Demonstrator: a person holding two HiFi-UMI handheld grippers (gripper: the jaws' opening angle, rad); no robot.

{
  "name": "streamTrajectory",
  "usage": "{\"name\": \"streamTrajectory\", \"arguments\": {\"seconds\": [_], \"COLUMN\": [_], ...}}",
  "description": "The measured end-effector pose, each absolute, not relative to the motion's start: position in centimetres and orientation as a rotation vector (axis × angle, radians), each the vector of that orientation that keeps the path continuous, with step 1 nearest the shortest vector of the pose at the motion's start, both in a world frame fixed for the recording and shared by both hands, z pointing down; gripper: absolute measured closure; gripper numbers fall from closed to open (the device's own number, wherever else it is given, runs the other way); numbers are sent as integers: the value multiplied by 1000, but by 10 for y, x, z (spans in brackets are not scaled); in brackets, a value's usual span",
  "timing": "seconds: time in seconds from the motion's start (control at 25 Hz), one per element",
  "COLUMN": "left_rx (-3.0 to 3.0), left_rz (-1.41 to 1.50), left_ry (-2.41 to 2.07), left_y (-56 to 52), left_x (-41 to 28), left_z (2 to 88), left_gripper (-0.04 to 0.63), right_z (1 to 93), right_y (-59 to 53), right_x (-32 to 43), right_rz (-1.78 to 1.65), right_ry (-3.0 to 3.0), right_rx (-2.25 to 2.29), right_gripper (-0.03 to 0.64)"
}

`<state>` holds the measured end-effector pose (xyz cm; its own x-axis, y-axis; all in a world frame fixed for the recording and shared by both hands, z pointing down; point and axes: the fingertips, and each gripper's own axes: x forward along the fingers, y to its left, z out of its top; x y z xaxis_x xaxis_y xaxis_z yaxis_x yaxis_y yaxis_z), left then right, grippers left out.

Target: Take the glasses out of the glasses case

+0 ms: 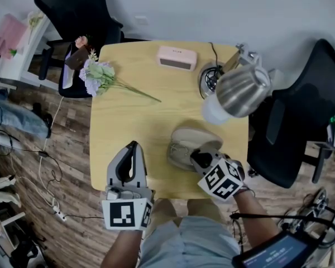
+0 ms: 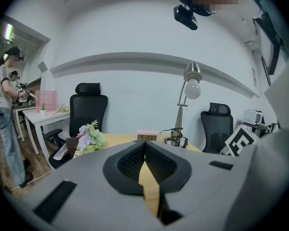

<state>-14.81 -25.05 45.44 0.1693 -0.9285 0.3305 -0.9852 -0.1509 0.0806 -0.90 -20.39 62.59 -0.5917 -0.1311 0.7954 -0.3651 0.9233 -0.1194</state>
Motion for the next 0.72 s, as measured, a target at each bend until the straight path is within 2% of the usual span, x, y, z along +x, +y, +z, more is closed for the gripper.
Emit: {"name": "streamTrajectory", "arguments": {"seconds": [0.72], "left_rx": [2230], "left_rz": [260], "left_ry": [-1853], "left_y": [-256], "left_x": [-146], "left_z": [428], "left_gripper": [589], "right_z": [589], "right_y": [-223], "right_x": [-15], "right_rz": [257], "right_ry": [-2284], "right_rx": [438], "right_gripper": [595]}}
